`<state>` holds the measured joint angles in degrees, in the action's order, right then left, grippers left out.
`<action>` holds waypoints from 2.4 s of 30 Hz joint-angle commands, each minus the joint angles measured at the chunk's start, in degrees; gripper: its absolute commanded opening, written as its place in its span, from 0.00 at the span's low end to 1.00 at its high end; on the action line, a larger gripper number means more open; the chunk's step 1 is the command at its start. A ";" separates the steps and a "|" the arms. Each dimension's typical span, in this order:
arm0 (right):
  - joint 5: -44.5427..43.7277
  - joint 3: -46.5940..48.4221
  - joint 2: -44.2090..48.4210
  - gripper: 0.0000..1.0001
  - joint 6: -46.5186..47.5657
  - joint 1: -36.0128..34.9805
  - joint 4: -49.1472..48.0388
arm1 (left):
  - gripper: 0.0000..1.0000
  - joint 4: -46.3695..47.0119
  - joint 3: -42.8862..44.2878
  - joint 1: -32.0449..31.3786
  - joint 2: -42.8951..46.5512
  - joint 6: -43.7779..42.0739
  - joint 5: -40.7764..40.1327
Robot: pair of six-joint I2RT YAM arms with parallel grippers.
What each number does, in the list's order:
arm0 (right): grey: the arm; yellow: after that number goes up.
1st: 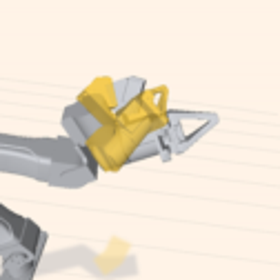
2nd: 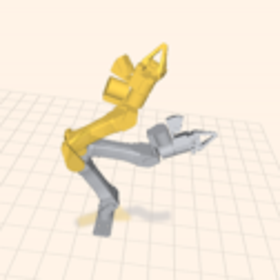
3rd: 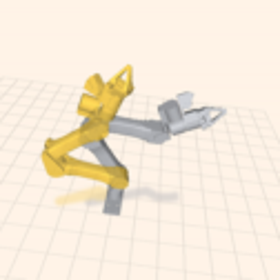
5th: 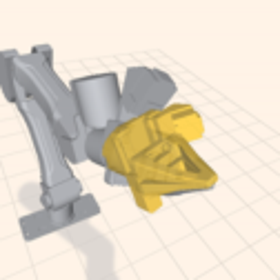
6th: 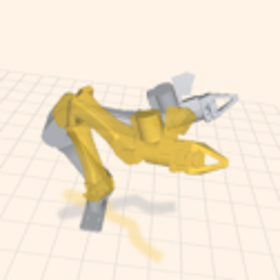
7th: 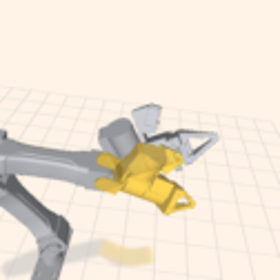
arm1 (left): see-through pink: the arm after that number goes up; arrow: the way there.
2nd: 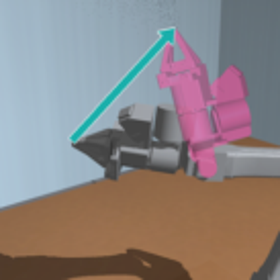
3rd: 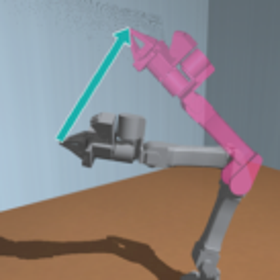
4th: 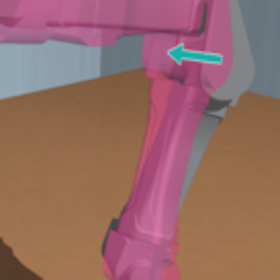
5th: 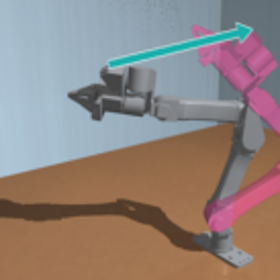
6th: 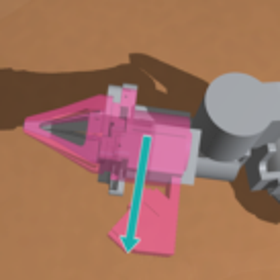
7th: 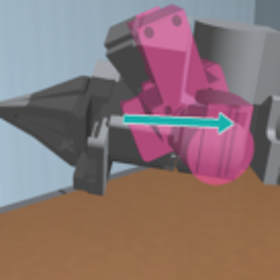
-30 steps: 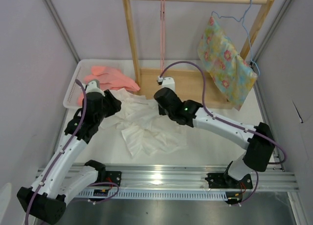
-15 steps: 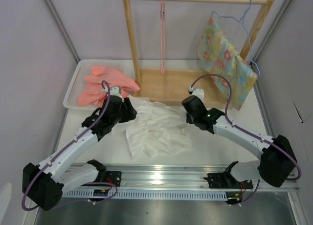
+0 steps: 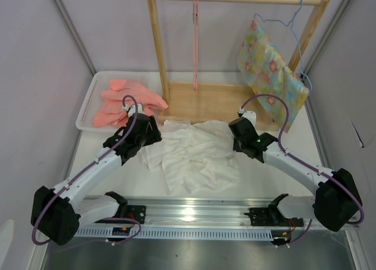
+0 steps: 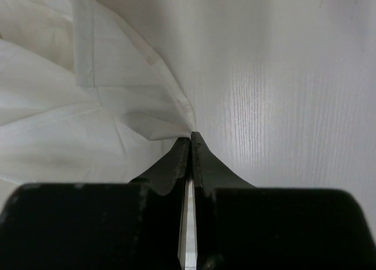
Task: Place the skirt on the hanger
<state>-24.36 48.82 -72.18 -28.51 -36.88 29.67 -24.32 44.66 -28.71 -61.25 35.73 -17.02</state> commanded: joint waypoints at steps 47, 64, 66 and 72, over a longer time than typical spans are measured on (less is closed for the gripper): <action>3.26 1.90 13.46 0.61 -1.46 6.20 4.69 | 0.00 18.33 23.45 -33.95 -34.01 6.46 26.42; 7.75 2.77 15.41 0.72 -1.02 9.81 4.26 | 0.39 26.95 21.09 -38.18 -40.45 5.94 33.55; 8.80 2.60 14.70 0.73 -1.11 9.99 3.73 | 0.47 25.64 19.06 -37.83 -35.55 5.15 30.57; 11.96 2.51 13.47 0.73 -1.37 10.25 2.23 | 0.56 19.49 13.97 -33.26 -21.47 4.35 19.49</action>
<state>-14.76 49.25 -58.37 -29.04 -26.87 34.61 -3.46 60.20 -64.73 -92.20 41.36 9.82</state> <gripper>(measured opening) 0.729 0.552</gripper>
